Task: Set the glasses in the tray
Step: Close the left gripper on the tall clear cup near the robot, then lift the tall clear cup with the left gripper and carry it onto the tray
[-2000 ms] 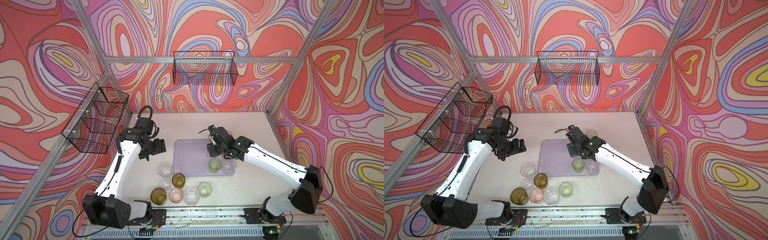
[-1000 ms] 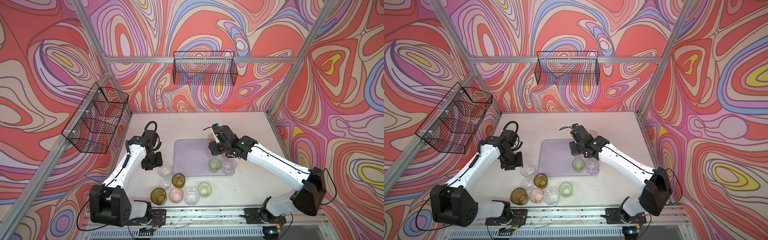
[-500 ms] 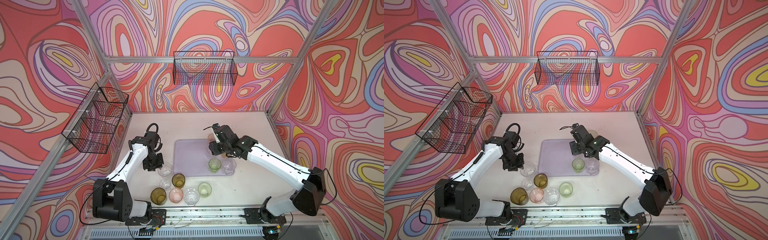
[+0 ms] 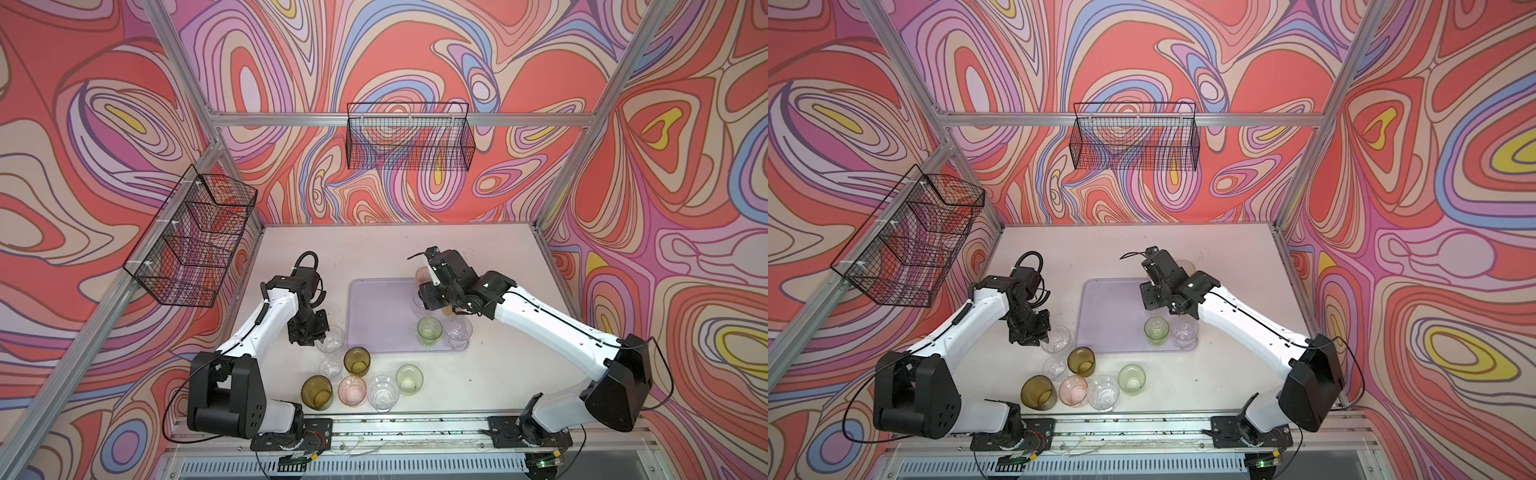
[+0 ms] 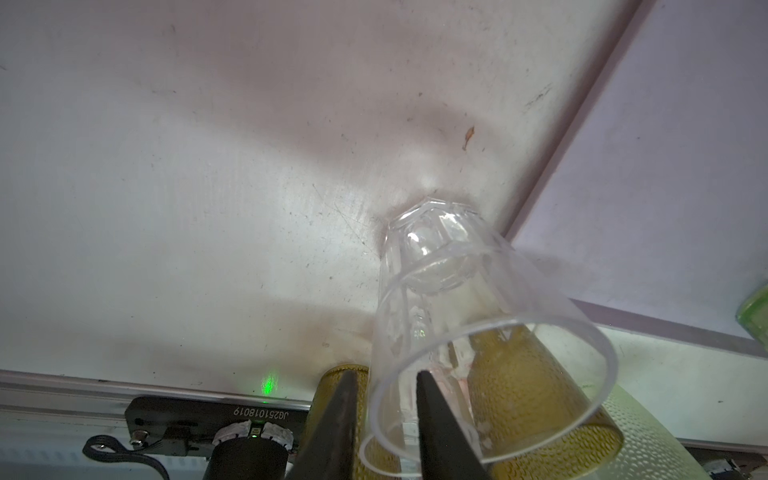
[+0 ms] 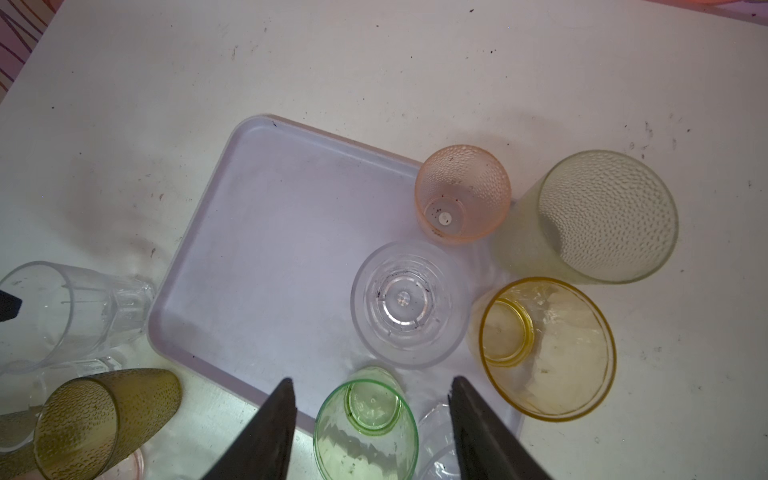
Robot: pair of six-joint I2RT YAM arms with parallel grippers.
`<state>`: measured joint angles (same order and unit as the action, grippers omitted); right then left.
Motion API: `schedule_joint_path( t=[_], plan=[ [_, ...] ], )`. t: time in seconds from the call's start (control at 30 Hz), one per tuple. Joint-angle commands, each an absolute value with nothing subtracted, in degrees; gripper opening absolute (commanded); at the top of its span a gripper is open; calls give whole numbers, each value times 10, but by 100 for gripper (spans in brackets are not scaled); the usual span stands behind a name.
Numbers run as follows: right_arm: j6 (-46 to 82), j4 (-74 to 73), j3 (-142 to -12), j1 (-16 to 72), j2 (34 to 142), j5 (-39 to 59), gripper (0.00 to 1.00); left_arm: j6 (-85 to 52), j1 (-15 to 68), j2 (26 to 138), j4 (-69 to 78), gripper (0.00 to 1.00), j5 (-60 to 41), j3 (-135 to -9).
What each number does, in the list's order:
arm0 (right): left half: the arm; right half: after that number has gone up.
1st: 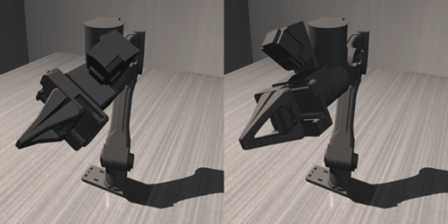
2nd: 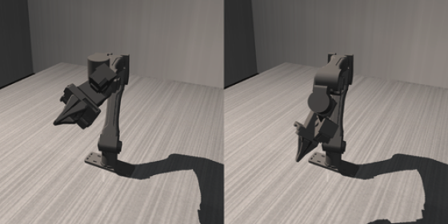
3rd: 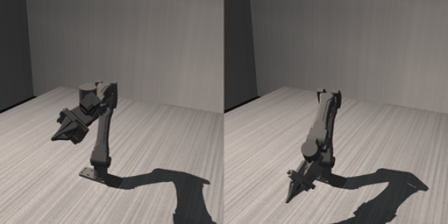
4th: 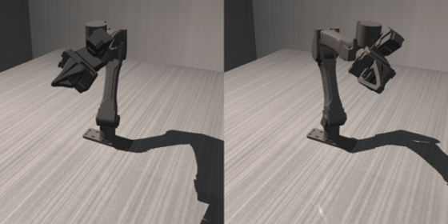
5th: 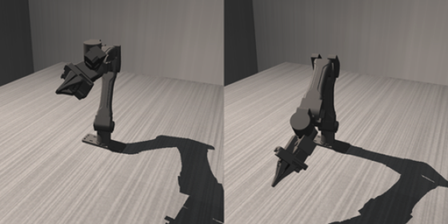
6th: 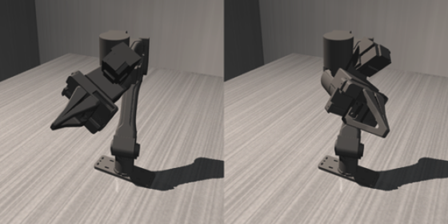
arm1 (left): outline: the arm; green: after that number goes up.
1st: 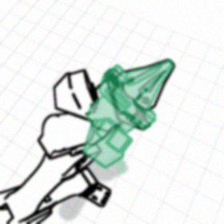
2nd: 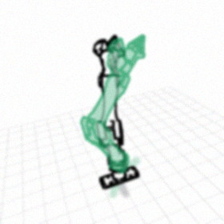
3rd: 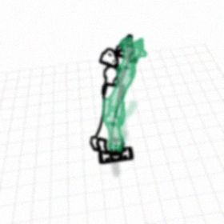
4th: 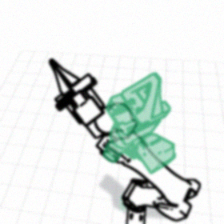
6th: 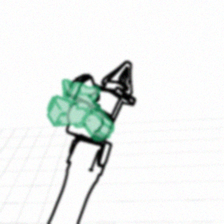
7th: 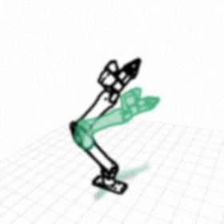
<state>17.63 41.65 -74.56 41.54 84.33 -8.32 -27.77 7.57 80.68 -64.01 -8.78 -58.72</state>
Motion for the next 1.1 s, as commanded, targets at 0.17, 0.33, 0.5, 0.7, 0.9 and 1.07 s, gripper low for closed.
schedule_joint_path(
  t=[0.17,0.33,0.5,0.7,0.9,1.07],
  plan=[
    [177,421,-744,411,838,-79,60,-288,78,812,-641,19,-85,-582],
    [177,425,-746,411,837,-80,60,-288,78,810,-638,14,-87,-584],
    [177,424,-747,410,838,-77,60,-284,78,813,-640,11,-90,-584],
    [175,422,-753,410,844,-73,59,-277,78,809,-653,2,-80,-597],
    [172,422,-761,411,850,-71,58,-268,78,804,-677,0,-69,-624],
    [167,424,-758,411,842,-74,58,-260,78,808,-697,0,-71,-660]
  ],
)
